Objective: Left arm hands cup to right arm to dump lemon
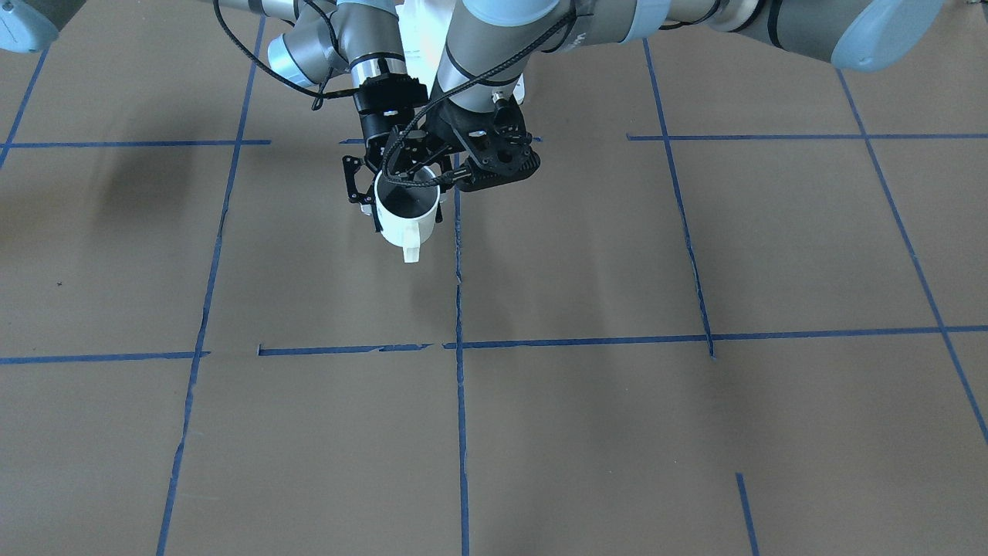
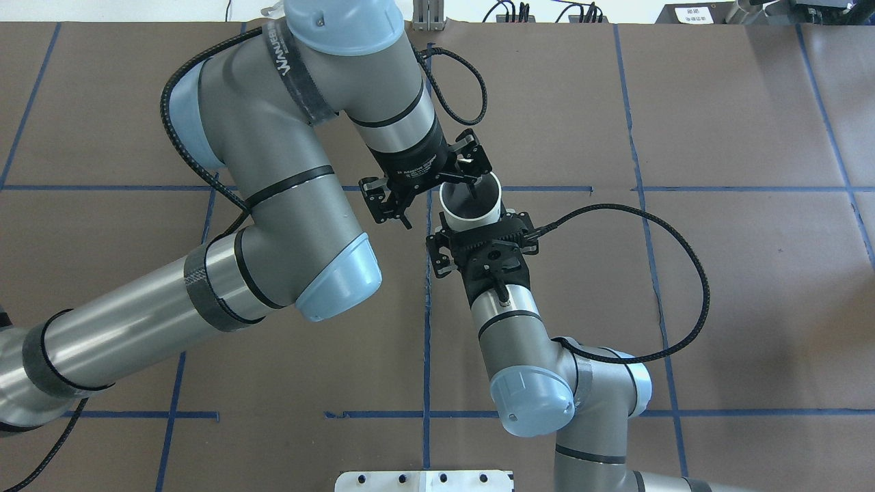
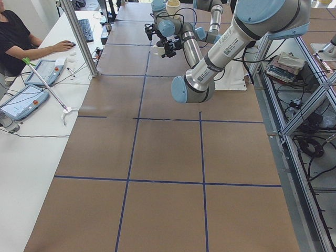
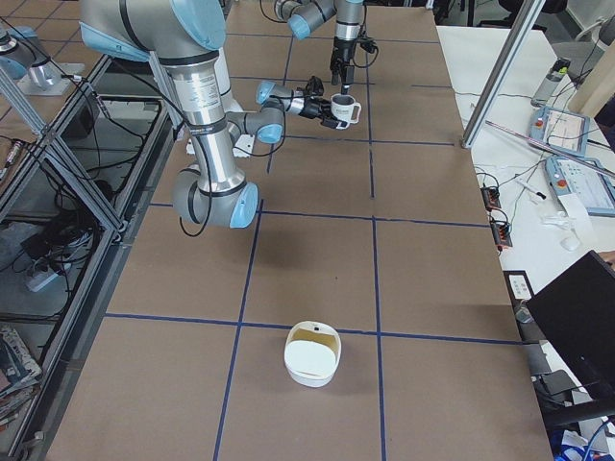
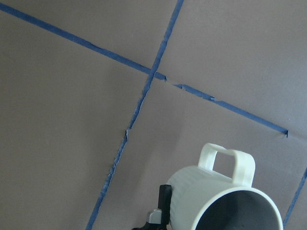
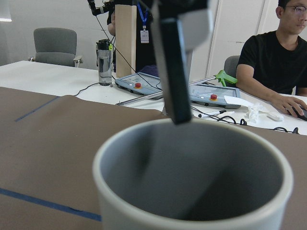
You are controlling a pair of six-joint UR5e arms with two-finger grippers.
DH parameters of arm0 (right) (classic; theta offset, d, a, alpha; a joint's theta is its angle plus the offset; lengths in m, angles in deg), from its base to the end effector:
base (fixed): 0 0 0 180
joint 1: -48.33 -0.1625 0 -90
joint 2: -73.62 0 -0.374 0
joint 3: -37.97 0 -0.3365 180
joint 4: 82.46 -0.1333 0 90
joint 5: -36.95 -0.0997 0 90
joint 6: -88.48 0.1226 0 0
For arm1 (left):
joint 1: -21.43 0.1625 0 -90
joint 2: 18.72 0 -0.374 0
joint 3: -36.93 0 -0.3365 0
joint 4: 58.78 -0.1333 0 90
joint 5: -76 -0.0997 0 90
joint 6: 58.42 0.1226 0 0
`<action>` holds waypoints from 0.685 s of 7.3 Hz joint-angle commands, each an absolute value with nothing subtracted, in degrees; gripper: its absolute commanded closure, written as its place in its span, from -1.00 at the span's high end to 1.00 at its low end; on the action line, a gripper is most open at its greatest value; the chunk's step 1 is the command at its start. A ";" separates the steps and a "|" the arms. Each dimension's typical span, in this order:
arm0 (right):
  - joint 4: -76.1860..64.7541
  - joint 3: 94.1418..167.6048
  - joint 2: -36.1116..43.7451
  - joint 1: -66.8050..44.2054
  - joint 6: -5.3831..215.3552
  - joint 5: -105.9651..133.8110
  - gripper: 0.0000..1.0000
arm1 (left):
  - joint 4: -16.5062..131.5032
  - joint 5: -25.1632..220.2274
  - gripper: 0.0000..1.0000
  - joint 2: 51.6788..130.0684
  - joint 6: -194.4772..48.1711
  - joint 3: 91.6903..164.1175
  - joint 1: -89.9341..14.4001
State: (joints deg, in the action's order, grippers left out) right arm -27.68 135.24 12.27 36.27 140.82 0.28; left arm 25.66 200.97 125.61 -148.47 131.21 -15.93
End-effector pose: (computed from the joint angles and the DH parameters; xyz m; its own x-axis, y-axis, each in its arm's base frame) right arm -0.4927 -0.3421 0.2226 0.7800 -0.2065 0.5907 -0.4933 0.3781 0.7834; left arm 0.4540 -0.4259 0.0740 0.4777 -0.3656 -0.7989 0.1336 0.9290 -0.3452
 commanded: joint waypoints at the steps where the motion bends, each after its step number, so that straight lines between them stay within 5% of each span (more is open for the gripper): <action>1: -27.62 135.26 12.45 36.29 139.81 0.38 0.03 | 25.68 200.89 0.83 125.60 -148.34 130.98 -15.40; 3: -27.88 135.35 12.36 36.29 137.80 0.38 0.12 | 25.60 200.63 0.44 125.51 -148.25 130.98 -15.49; 5: -28.14 135.87 12.71 36.46 136.92 0.21 0.31 | 25.59 200.54 -0.21 125.42 -148.25 130.98 -15.49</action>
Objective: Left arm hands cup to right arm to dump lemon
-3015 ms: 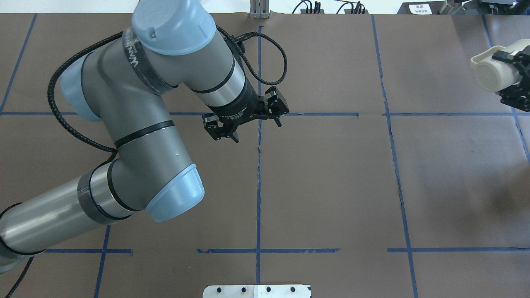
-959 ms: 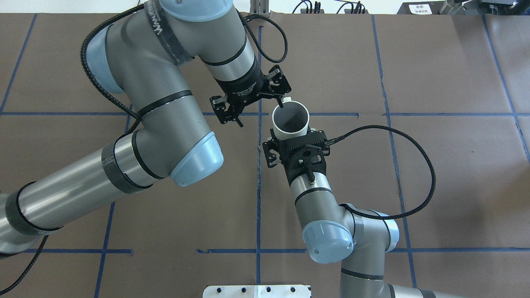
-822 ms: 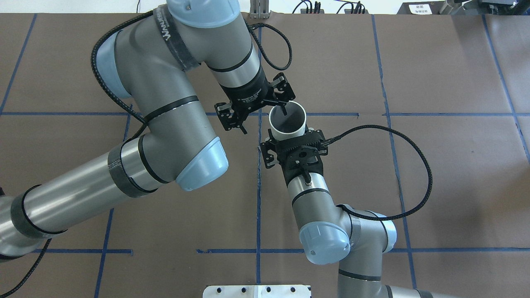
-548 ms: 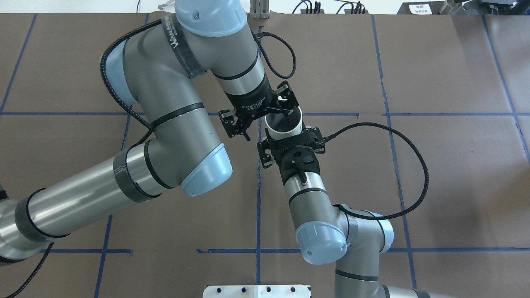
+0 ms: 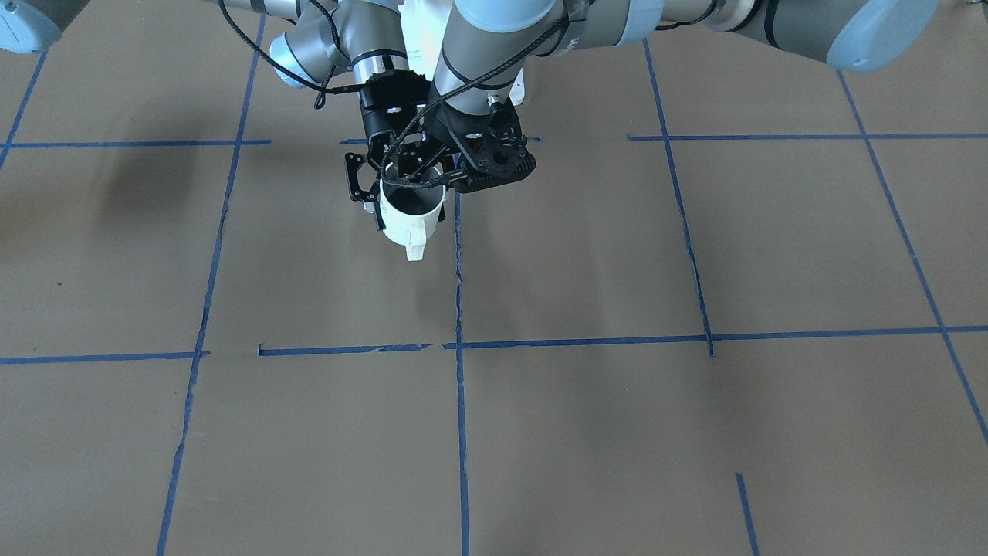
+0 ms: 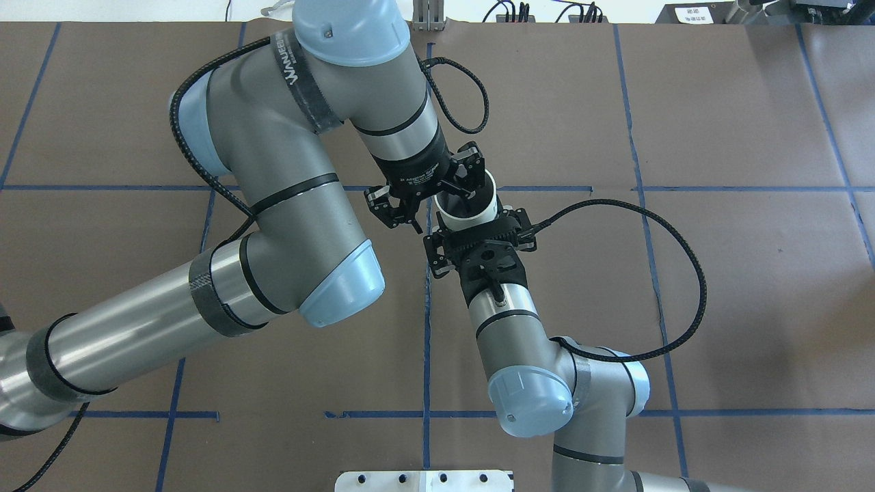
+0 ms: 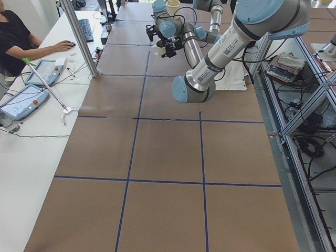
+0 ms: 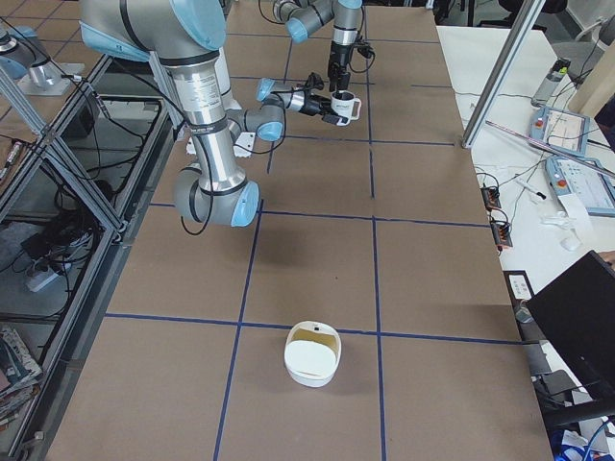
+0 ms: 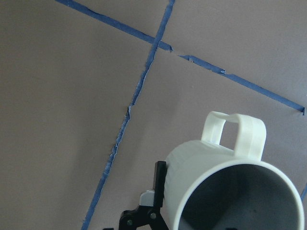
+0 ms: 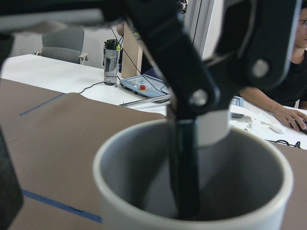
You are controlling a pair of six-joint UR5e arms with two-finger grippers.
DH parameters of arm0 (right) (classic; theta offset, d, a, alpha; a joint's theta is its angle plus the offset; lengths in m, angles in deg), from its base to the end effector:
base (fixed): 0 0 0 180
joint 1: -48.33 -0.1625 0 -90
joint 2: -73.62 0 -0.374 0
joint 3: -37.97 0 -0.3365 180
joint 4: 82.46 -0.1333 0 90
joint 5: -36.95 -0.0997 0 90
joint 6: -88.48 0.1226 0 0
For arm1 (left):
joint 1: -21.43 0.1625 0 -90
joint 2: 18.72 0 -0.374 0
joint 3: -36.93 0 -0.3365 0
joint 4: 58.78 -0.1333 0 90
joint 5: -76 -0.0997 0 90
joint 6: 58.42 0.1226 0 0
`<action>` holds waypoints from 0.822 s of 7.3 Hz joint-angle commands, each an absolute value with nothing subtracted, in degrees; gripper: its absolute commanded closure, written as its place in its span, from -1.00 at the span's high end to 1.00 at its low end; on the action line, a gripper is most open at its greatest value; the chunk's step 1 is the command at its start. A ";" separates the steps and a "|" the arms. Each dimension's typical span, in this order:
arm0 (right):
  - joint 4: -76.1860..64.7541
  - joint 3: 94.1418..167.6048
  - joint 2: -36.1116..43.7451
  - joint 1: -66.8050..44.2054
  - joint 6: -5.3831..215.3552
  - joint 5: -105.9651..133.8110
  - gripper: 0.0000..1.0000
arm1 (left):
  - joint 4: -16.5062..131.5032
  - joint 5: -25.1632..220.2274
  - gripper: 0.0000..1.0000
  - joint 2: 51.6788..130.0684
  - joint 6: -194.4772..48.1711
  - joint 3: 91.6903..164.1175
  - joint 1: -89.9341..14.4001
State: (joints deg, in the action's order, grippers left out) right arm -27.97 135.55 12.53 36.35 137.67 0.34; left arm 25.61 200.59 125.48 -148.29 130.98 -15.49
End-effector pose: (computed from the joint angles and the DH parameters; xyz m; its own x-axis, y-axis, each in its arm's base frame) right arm -0.4916 -0.3412 0.2176 0.7978 -0.2292 0.5577 -0.4614 0.3635 0.8093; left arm 0.4583 -0.4240 0.0771 0.4854 -0.3624 -0.7956 0.1327 0.9300 -0.3427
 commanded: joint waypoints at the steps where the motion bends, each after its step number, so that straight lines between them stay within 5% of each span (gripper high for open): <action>1: -28.15 135.96 12.72 36.90 136.56 0.29 0.41 | 25.51 200.45 -0.68 125.33 -148.25 130.98 -15.49; 2: -28.23 135.96 12.37 36.91 136.30 0.29 0.54 | 25.42 200.37 -1.00 125.25 -148.33 131.06 -15.57; 3: -28.23 135.96 12.10 37.08 135.51 0.38 1.00 | 24.46 200.45 -1.00 125.24 -148.33 131.41 -15.83; 6: -28.32 135.18 11.58 41.01 135.51 4.23 1.00 | 23.40 200.63 -1.00 125.51 -148.33 132.99 -18.02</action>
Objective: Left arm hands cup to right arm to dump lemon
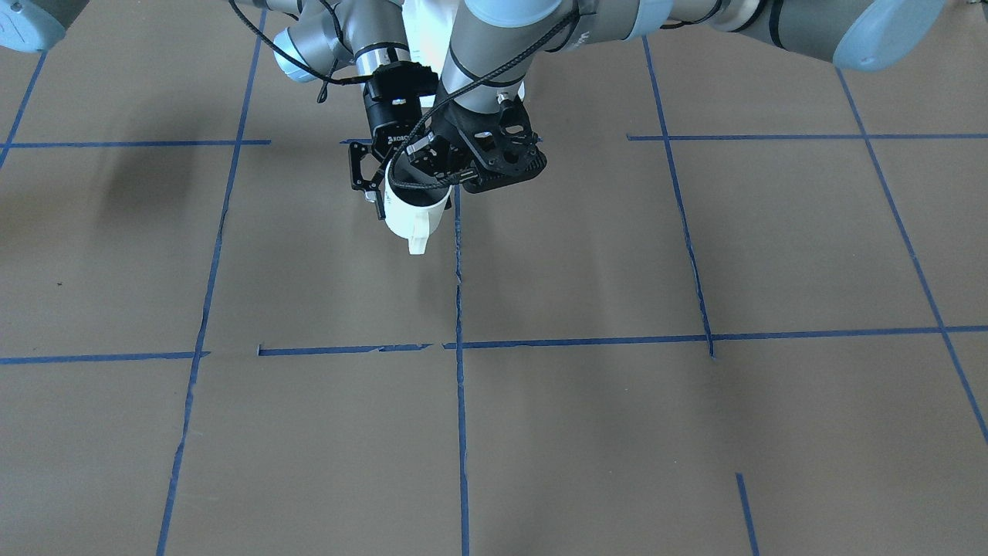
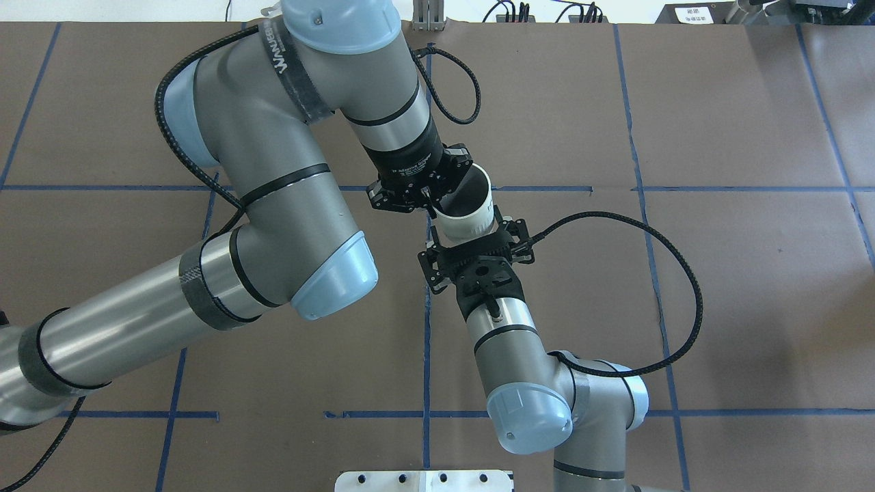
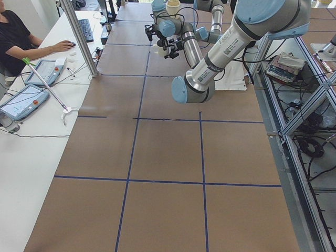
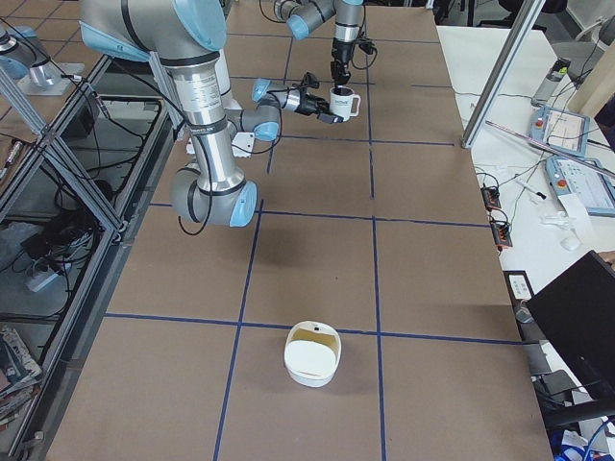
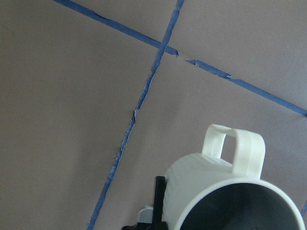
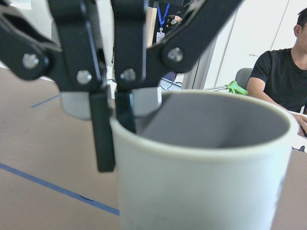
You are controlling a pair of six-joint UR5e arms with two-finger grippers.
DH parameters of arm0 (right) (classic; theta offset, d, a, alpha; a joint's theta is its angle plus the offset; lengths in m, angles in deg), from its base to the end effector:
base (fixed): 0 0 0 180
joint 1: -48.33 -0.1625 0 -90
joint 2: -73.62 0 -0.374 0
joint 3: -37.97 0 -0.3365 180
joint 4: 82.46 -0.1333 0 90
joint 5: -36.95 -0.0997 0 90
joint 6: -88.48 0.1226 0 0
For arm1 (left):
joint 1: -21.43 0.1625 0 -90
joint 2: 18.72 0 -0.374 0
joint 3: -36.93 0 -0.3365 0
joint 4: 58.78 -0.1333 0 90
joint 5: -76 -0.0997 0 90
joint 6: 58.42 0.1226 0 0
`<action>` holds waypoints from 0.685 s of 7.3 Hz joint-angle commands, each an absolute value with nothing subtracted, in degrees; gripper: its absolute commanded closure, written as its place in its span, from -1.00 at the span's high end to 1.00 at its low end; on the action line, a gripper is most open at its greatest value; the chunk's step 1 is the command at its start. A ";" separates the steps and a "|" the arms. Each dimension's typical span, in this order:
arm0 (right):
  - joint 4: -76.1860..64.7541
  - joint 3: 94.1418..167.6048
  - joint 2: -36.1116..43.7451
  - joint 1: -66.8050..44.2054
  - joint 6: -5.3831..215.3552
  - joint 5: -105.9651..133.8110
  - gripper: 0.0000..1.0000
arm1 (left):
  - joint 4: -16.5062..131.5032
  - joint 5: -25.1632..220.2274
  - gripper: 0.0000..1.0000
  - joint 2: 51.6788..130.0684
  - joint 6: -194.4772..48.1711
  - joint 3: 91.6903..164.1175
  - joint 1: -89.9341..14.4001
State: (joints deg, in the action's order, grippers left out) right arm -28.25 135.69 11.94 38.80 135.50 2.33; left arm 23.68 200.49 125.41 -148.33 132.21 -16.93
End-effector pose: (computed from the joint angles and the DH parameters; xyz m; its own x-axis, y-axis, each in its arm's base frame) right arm -0.5005 -0.3215 0.2207 0.8148 -0.2559 0.5202 -0.4233 0.3504 0.8355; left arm 0.4429 -0.4320 0.0759 0.4844 -0.3817 -0.7872 0.1615 0.9233 -0.3484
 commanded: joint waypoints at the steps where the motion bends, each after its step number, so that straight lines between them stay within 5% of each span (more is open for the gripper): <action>1: -28.41 135.00 10.01 42.43 135.85 5.21 1.00 | 23.31 200.80 -1.00 125.51 -148.42 134.48 -19.25; 3: -28.41 135.96 10.34 42.10 136.30 3.99 1.00 | 23.40 200.89 -1.00 124.03 -148.16 137.11 -22.85; 5: -28.41 138.06 8.16 39.30 137.96 -2.31 1.00 | 24.10 200.80 -1.00 113.26 -139.62 145.35 -24.27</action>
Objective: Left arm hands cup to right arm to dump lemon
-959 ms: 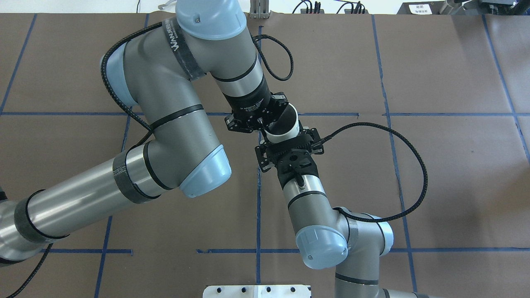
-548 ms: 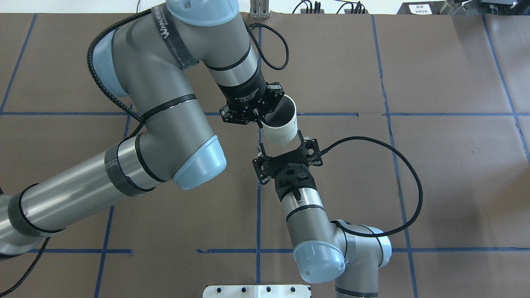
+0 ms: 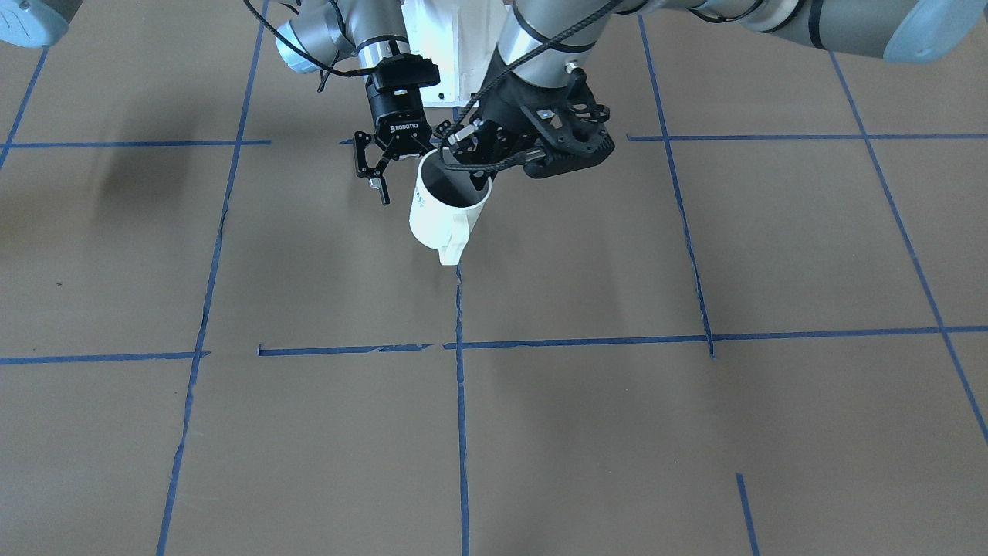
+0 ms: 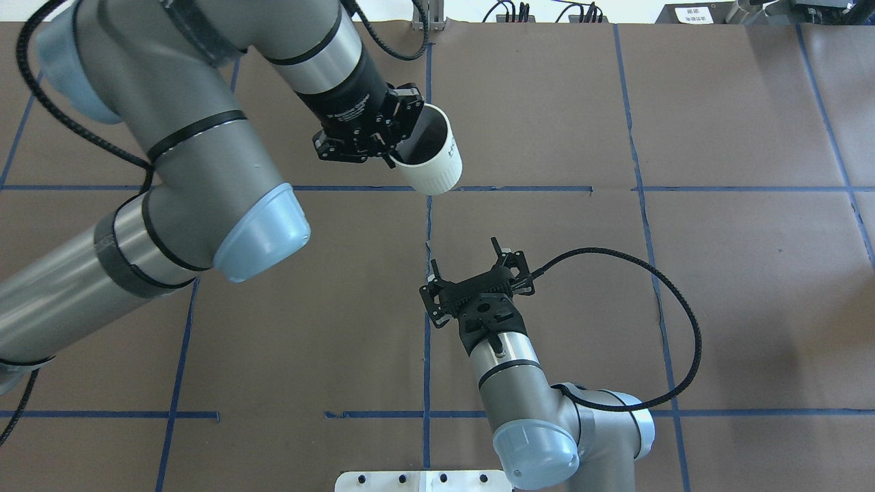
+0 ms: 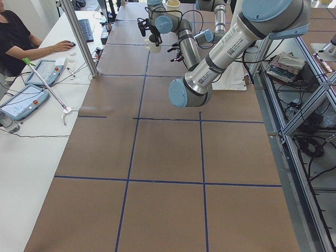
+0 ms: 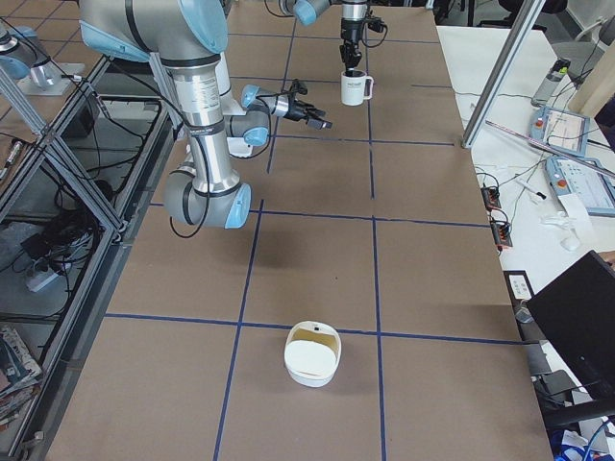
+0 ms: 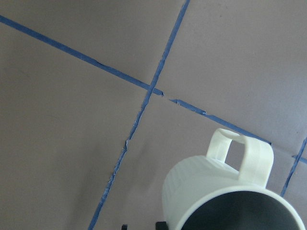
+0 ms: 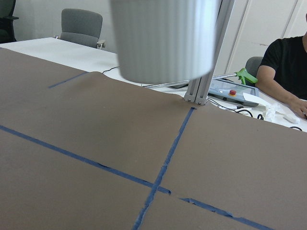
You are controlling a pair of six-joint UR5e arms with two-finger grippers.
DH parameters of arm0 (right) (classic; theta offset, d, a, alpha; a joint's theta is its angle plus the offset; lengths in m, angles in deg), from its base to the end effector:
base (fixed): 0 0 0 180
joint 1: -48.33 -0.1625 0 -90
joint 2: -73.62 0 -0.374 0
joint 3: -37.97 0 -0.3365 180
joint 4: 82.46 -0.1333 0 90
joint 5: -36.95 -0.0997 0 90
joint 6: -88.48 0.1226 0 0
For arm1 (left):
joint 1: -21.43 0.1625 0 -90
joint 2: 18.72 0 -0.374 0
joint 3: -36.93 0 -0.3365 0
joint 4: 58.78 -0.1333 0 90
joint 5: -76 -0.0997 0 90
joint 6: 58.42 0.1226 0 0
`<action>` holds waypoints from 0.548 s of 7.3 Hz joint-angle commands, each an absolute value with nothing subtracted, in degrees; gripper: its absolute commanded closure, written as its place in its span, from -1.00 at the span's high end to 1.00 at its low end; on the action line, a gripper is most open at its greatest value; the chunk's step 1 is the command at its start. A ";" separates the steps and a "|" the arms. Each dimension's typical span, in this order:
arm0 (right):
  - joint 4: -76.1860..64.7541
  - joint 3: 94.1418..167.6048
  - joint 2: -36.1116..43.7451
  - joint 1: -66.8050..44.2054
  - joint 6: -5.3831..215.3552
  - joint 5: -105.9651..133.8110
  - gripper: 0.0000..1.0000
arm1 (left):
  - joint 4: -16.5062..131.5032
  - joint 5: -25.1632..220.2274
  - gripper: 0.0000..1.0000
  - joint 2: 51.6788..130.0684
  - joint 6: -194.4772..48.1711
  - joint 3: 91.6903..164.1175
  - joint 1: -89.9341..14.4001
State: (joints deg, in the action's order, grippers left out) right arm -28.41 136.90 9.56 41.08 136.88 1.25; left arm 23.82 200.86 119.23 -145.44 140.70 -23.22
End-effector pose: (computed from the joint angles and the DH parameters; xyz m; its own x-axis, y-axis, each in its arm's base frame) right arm -0.5063 -0.2991 0.2358 0.7978 -0.2891 0.5292 -0.4077 0.3880 0.8266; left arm 0.3661 -0.4505 0.0944 0.4272 -0.3620 -0.8285 0.2245 0.9301 -0.2907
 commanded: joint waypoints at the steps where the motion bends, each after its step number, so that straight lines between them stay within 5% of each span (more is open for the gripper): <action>1: -28.32 141.64 5.19 36.41 137.97 -8.17 1.00 | 24.19 200.98 -1.00 107.63 -132.59 148.26 -25.41; 4: -27.45 147.65 -1.86 21.32 137.88 -32.92 1.00 | 27.76 200.98 -1.00 90.16 -109.21 152.07 -30.84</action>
